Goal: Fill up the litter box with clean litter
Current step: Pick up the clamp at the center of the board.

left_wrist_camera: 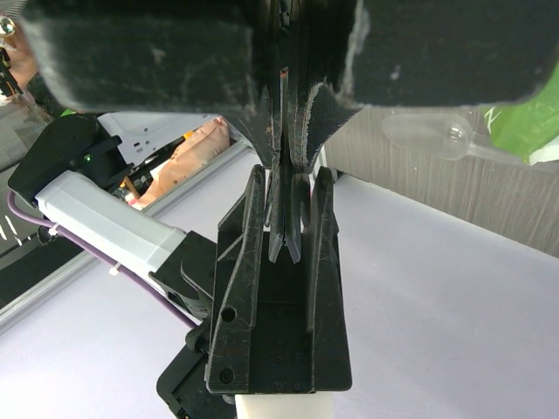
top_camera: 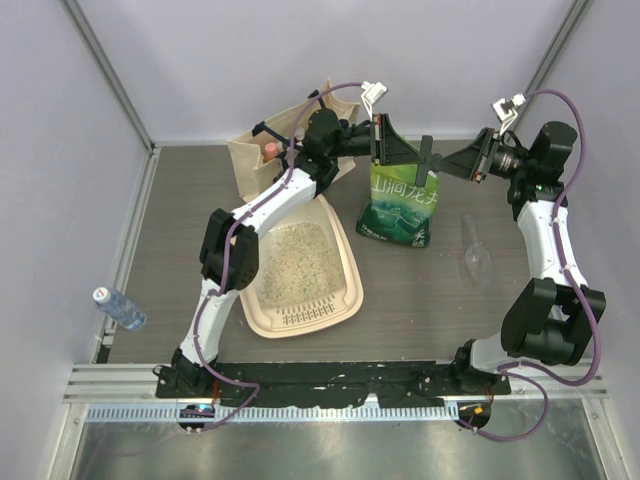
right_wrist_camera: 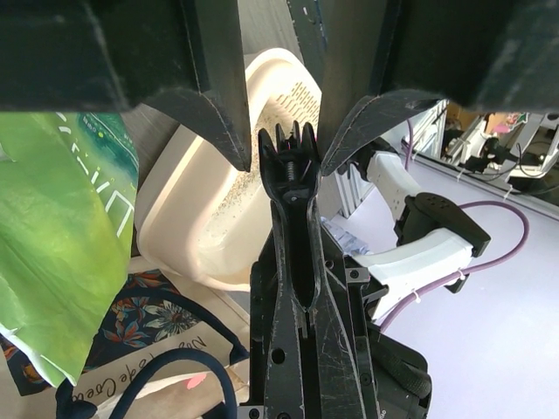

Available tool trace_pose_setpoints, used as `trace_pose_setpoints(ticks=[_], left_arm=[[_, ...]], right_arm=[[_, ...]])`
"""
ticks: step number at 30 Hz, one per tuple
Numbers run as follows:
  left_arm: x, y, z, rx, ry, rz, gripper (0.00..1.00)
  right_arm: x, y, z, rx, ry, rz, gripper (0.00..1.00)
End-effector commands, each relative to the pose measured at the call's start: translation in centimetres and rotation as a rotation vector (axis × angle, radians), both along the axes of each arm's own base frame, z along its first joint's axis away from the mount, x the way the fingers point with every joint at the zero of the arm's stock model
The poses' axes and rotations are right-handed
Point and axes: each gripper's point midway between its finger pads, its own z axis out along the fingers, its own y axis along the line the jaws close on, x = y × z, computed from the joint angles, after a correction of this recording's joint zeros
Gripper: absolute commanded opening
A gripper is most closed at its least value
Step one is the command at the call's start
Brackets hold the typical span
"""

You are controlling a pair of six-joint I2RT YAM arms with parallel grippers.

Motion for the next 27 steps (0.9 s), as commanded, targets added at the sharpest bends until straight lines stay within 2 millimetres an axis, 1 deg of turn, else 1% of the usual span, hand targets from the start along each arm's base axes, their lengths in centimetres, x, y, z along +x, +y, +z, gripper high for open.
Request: trace_pose_setpoints(ticks=[1, 3, 6, 7, 9, 10, 11, 12, 13, 14, 15, 16, 18, 19, 20, 21, 22, 23, 24, 25, 26, 27], left_arm=[[0.2, 0.3, 1.3, -0.030, -0.044, 0.009, 0.00], [0.2, 0.2, 1.3, -0.028, -0.045, 0.010, 0.00], [0.2, 0.3, 1.2, -0.027, -0.047, 0.008, 0.00], [0.2, 0.2, 1.1, -0.024, -0.044, 0.009, 0.00], [0.3, 0.2, 0.9, -0.020, -0.044, 0.007, 0.00], [0.3, 0.1, 0.7, -0.017, -0.040, 0.007, 0.00], [0.3, 0.1, 0.6, -0.016, -0.037, 0.009, 0.00], [0.3, 0.1, 0.6, -0.015, -0.040, 0.006, 0.00], [0.3, 0.1, 0.7, -0.017, -0.043, 0.009, 0.00], [0.4, 0.1, 0.6, -0.015, -0.043, 0.016, 0.00], [1.0, -0.1, 0.3, -0.006, -0.019, 0.045, 0.19], [1.4, 0.0, 0.4, -0.007, -0.022, 0.059, 0.33], [1.8, 0.4, 0.5, -0.009, -0.051, 0.073, 0.57], [1.9, 0.5, 0.6, -0.010, -0.099, 0.076, 0.64], [2.0, 1.0, 1.0, -0.007, -0.117, 0.078, 0.71], [1.9, 1.4, 1.2, -0.004, -0.138, 0.067, 0.77], [2.0, 1.7, 1.3, -0.003, -0.181, 0.067, 0.77], [2.4, 2.3, 1.4, 0.007, -0.192, 0.072, 0.81], [2.3, 2.8, 2.0, 0.007, -0.230, 0.068, 0.84], [2.0, 3.2, 2.0, 0.016, -0.260, 0.045, 0.88], [2.3, 3.6, 1.7, 0.035, -0.277, 0.039, 0.93], [2.2, 3.8, 2.3, 0.032, -0.295, 0.036, 0.99]], right_arm=[[-0.1, 0.1, 1.1, -0.010, -0.048, 0.016, 0.38], [0.0, -0.1, 0.9, -0.008, -0.041, 0.011, 0.37], [-0.2, -0.1, 1.0, -0.010, -0.050, 0.020, 0.26], [-0.1, -0.2, 1.0, -0.009, -0.048, 0.016, 0.27], [0.0, -0.3, 1.2, -0.013, -0.060, 0.003, 0.33], [0.0, -0.3, 1.3, -0.015, -0.069, 0.000, 0.32], [0.0, -0.3, 1.4, -0.016, -0.072, 0.002, 0.24], [0.0, -0.3, 1.5, -0.016, -0.073, 0.008, 0.07], [-0.1, -0.2, 1.4, -0.017, -0.075, 0.016, 0.02], [-0.1, -0.3, 1.5, -0.020, -0.085, 0.013, 0.01], [0.0, -0.5, 1.5, -0.018, -0.083, 0.005, 0.01], [0.1, -0.6, 1.5, -0.014, -0.071, 0.001, 0.01], [0.5, -1.1, 2.2, 0.000, -0.057, -0.027, 0.01], [0.8, -1.9, 2.4, 0.004, -0.052, -0.057, 0.01], [1.1, -2.5, 3.1, 0.004, -0.059, -0.077, 0.01], [1.3, -3.0, 3.3, 0.004, -0.060, -0.093, 0.01], [1.4, -4.0, 3.9, -0.002, -0.075, -0.119, 0.01], [1.5, -4.5, 4.1, -0.003, -0.080, -0.135, 0.01], [1.6, -5.0, 4.3, -0.004, -0.081, -0.151, 0.01], [1.8, -5.7, 4.4, 0.000, -0.068, -0.176, 0.01], [2.0, -6.1, 4.4, -0.004, -0.075, -0.196, 0.01], [2.2, -6.4, 4.5, -0.008, -0.078, -0.218, 0.01]])
